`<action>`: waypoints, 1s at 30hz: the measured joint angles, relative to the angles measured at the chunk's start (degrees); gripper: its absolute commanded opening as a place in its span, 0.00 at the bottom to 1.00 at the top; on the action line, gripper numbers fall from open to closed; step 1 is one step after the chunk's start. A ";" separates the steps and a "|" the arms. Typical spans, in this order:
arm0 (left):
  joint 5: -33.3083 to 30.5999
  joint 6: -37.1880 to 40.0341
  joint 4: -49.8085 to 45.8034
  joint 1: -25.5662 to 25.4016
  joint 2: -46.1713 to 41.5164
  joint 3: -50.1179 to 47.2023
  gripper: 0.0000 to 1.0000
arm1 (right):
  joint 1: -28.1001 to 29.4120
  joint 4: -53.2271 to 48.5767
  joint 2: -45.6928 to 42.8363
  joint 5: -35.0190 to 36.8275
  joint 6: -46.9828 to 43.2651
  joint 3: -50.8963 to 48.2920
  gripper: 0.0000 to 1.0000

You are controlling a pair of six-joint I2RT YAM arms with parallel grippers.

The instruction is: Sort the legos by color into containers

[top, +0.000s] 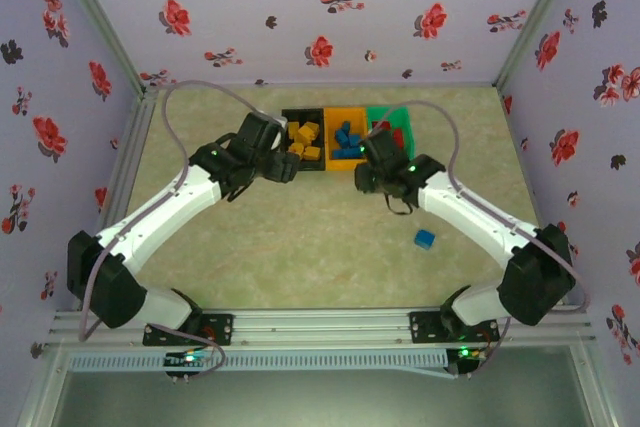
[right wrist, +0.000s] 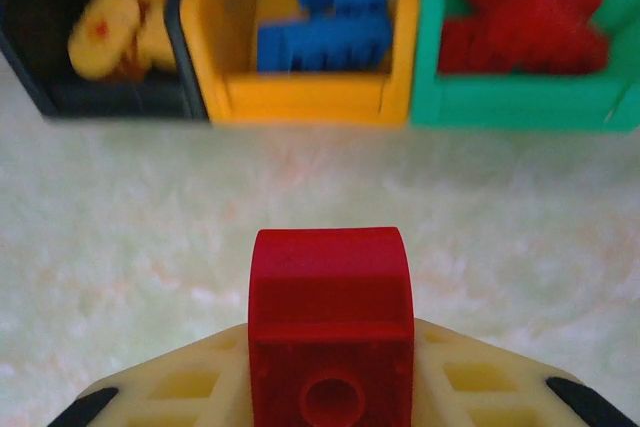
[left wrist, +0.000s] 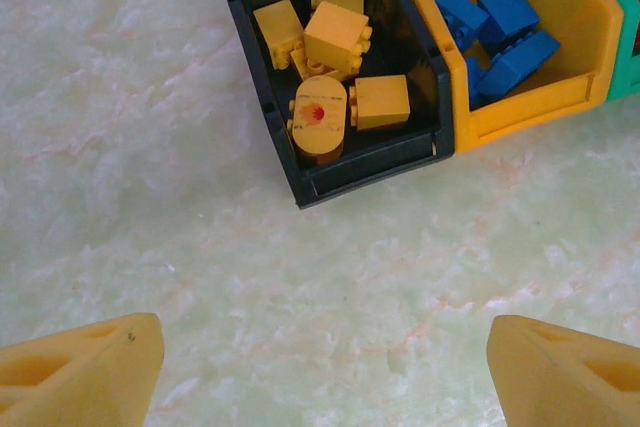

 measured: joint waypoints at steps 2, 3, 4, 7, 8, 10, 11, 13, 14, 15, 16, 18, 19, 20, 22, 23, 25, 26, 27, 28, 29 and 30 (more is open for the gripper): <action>0.00 0.00 -0.02 -0.11 -0.09 -0.26 0.84 | -2.69 0.90 0.11 0.15 -1.36 2.23 0.35; 0.00 0.00 -0.02 -0.13 -0.15 -0.35 0.84 | -4.15 1.55 0.39 0.13 -1.88 3.17 0.35; 0.00 0.00 -0.02 -0.17 -0.22 -0.39 0.84 | -5.77 2.45 1.03 0.13 -2.43 4.20 0.35; 0.00 0.00 -0.07 -0.35 -0.63 -0.57 0.84 | -9.97 4.37 4.83 0.11 -3.96 8.33 0.34; 0.00 0.00 -0.09 -0.39 -0.76 -0.61 0.84 | -10.99 4.52 6.51 0.11 -4.52 10.05 0.34; 0.00 0.00 -0.26 -0.50 -1.16 -0.61 0.85 | -13.09 4.68 11.34 0.13 -6.27 15.23 0.35; 0.00 0.00 -0.39 -0.50 -1.38 -0.61 0.84 | -13.79 4.74 13.25 0.20 -6.97 17.31 0.35; 0.00 0.00 -0.76 -0.63 -1.88 -0.61 0.85 | -15.08 4.83 17.46 0.48 -8.72 21.81 0.35; 0.00 0.02 -0.92 -0.72 -2.14 -0.61 0.85 | -15.61 4.61 19.28 0.55 -9.44 23.78 0.35; 0.02 0.02 -1.09 -0.83 -2.45 -0.61 0.85 | -16.15 4.33 20.98 0.57 -10.10 25.70 0.36; 0.02 0.02 -1.25 -0.94 -2.71 -0.61 0.85 | -16.63 4.31 22.73 0.57 -10.71 27.50 0.36; 0.02 0.02 -1.49 -1.16 -2.99 -0.61 0.85 | -17.33 4.09 25.31 0.55 -11.63 29.92 0.37; 0.02 0.02 -1.62 -1.31 -2.99 -0.61 0.85 | -17.68 3.93 26.56 0.55 -11.93 30.97 0.39; 0.02 0.04 -1.66 -1.40 -2.99 -0.61 0.85 | -17.99 3.52 27.67 0.55 -12.28 31.95 0.40; 0.02 0.04 -1.90 -1.68 -2.99 -0.61 0.85 | -18.47 2.03 30.49 0.52 -13.11 35.04 0.47; 0.02 0.07 -1.97 -1.84 -2.99 -0.61 0.86 | -18.64 1.36 31.91 0.55 -13.51 36.65 0.51; 0.13 0.22 -2.19 -2.16 -2.99 -0.61 0.88 | -18.84 0.04 34.64 0.55 -14.25 39.93 0.60; 0.42 0.24 -2.23 -2.32 -2.99 -0.61 0.88 | -18.93 -0.52 35.50 0.52 -14.51 40.92 0.62; 0.52 0.24 -2.25 -2.47 -2.99 -0.61 0.88 | -19.06 -1.18 36.17 0.52 -14.73 41.75 0.64; 0.74 0.24 -2.27 -2.67 -2.95 -0.59 0.88 | -19.12 -1.70 36.48 0.52 -14.80 42.21 0.65; 0.94 0.24 -2.29 -2.86 -2.86 -0.57 0.88 | -19.15 -1.99 36.48 0.57 -14.80 42.27 0.66; 1.09 0.24 -2.38 -3.13 -2.62 -0.46 0.88 | -19.17 -2.36 36.44 0.59 -14.80 42.29 0.67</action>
